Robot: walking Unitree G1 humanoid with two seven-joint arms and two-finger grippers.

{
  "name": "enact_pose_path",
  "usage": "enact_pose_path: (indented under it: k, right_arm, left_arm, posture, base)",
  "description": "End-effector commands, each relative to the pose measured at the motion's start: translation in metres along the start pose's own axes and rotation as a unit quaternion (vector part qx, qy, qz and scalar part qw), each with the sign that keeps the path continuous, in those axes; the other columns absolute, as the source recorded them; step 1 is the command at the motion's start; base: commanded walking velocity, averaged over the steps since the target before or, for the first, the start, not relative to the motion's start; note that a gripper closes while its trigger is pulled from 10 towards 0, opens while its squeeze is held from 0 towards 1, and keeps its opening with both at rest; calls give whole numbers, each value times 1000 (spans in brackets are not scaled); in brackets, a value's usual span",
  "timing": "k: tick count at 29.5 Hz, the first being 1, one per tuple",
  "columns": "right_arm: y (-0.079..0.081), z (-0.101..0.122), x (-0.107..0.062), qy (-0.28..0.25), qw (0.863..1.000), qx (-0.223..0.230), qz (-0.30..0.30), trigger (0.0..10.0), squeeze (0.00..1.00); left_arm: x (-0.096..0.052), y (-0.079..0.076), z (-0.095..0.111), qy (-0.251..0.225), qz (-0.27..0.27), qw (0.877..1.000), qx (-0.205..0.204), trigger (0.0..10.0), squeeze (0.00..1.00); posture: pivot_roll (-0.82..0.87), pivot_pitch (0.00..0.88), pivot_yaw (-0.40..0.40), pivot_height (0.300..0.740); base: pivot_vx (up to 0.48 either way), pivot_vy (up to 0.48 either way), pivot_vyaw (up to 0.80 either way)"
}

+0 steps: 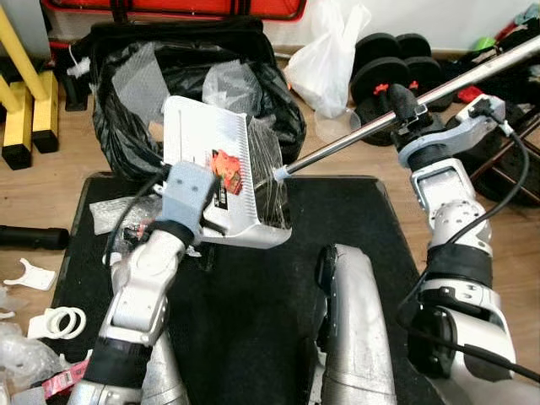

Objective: Sweep floor

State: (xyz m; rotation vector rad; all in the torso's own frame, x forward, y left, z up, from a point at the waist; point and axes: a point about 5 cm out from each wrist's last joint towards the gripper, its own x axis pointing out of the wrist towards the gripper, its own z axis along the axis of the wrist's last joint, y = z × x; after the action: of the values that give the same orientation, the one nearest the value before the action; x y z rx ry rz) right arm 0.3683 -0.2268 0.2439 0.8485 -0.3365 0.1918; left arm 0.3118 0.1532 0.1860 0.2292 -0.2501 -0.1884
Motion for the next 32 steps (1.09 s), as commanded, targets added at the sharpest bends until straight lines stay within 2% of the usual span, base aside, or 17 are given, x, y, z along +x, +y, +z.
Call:
enact_pose_path:
  k: [1, 7, 10, 13, 26, 32]
  right_arm:
    - [13, 27, 3, -47, 998, 3, 31, 10000, 0]
    - [12, 29, 0, -43, 999, -10, 29, 10000, 0]
    - [8, 31, -5, -41, 999, -20, 23, 10000, 0]
    - [7, 31, -6, -40, 999, -23, 21, 10000, 0]
    - [-2, 36, -15, -36, 998, -43, 6, 10000, 0]
    - [-5, 35, -21, -34, 998, -49, -2, 10000, 0]
  left_arm:
    - [1, 16, 3, -3, 38, 999, -9, 10000, 0]
    - [2, 28, 6, -10, 58, 998, 2, 10000, 0]
    - [-1, 42, 5, -7, 80, 997, 11, 10000, 0]
    - [-1, 48, 4, -6, 89, 996, 17, 10000, 0]
    - [-6, 60, -2, 4, 109, 994, 17, 10000, 0]
    - [-7, 54, -7, 12, 106, 994, -6, 10000, 0]
  posture:
    - [-138, 121, -159, 422]
    - [-137, 114, -159, 437]
    - [-139, 106, -160, 452]
    - [-139, 102, -161, 462]
    - [-145, 85, -165, 502]
    - [-154, 79, -164, 527]
  base:
    - [0, 0, 0]
    - [0, 0, 0]
    - [0, 0, 0]
    - [0, 0, 0]
    - [0, 0, 0]
    - [0, 0, 0]
